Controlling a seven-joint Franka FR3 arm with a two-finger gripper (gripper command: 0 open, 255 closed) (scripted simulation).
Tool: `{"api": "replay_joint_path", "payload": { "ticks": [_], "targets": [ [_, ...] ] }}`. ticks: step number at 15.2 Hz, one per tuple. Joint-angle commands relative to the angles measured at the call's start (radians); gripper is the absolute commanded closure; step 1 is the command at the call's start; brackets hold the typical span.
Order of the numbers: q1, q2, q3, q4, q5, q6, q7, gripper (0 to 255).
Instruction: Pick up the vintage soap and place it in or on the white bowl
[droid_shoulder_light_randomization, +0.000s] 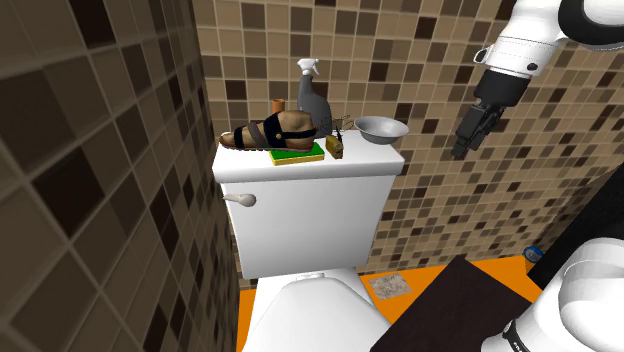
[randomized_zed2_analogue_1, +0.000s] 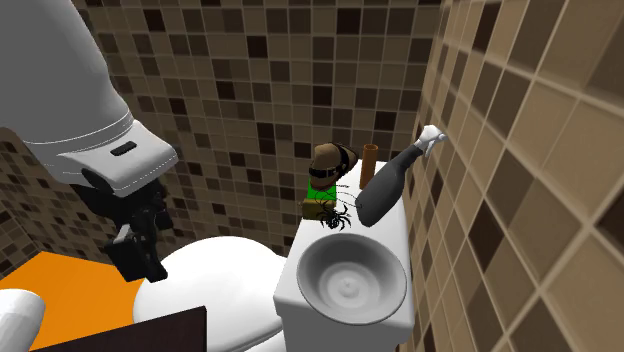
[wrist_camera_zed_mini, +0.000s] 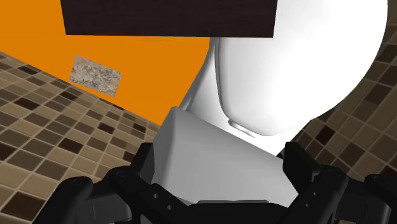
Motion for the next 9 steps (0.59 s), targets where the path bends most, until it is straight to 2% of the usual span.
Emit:
{"api": "replay_joint_path", "payload": {
  "ticks": [1,9],
  "targets": [
    [0.0,0.0,0.0,0.0,0.0,0.0,0.0,0],
    [-0.021,0.298,0.159,0.203,0.007,0.077,0.237,0]
  ]
}}
